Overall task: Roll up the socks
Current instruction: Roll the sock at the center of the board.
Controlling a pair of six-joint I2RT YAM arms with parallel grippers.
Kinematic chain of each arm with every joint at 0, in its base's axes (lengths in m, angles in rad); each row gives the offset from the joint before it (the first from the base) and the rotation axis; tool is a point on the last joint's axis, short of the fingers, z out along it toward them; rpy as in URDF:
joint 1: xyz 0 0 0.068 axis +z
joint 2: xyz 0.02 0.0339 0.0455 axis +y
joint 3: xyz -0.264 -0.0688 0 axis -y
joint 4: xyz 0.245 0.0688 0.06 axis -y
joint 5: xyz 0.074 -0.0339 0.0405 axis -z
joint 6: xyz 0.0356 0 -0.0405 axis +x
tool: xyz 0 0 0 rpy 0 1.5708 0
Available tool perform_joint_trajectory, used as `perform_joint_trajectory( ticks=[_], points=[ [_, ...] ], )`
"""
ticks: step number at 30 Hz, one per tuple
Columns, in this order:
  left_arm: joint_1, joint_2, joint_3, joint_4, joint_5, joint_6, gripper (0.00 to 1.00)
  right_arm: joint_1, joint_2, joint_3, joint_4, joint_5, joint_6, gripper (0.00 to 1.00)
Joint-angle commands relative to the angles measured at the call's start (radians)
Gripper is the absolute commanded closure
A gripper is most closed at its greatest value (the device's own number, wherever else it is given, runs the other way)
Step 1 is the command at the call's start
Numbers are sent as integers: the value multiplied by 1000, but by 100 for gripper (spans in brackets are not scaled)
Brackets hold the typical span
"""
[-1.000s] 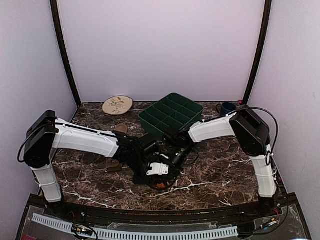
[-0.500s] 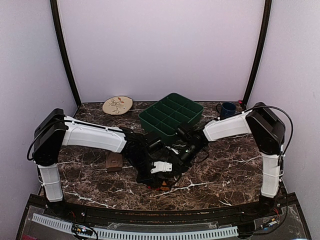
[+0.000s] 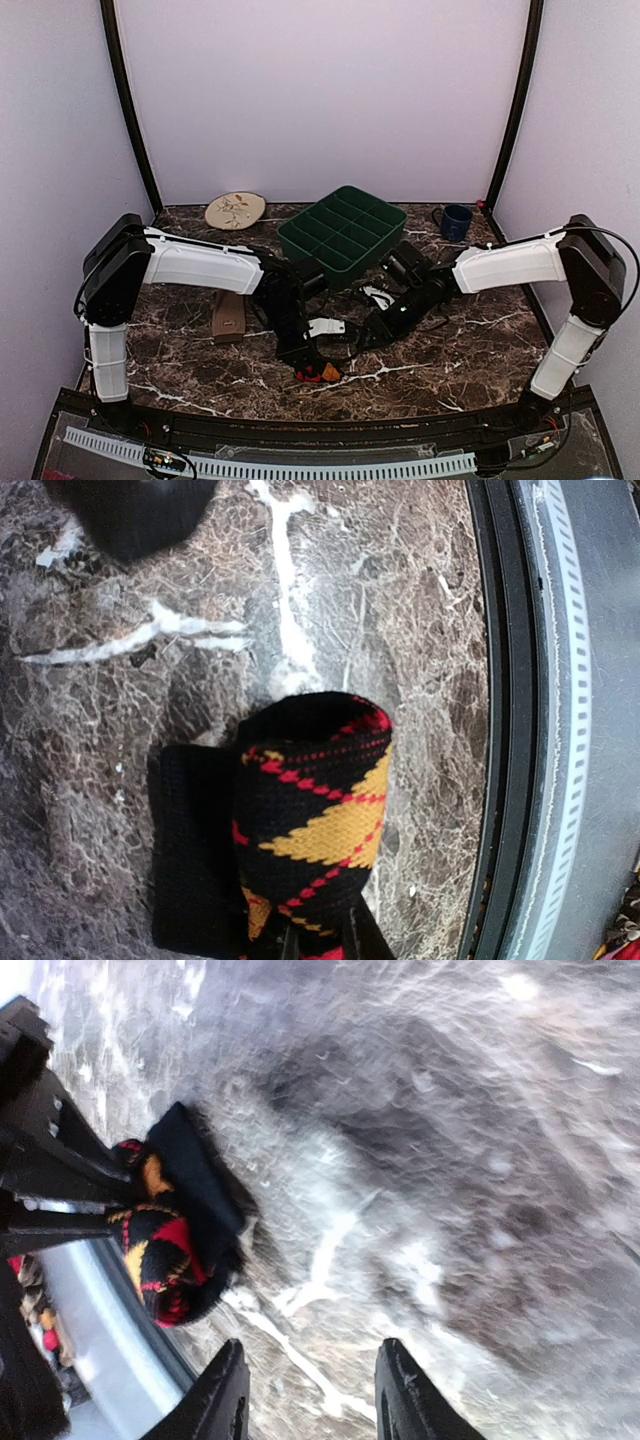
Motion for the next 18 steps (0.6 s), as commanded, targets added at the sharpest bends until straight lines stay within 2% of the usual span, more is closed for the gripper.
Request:
perform_joint_trajectory(
  ticks=[1, 6, 18],
  points=[
    [-4, 58, -16, -106, -1, -11, 88, 13, -118, -74, 78, 209, 27, 58],
    [0, 71, -11, -109, 9, -12, 88, 95, -216, -140, 109, 366, 23, 58],
    [3, 88, 2, -115, 21, -10, 88, 448, -402, -211, 165, 871, -11, 58]
  ],
)
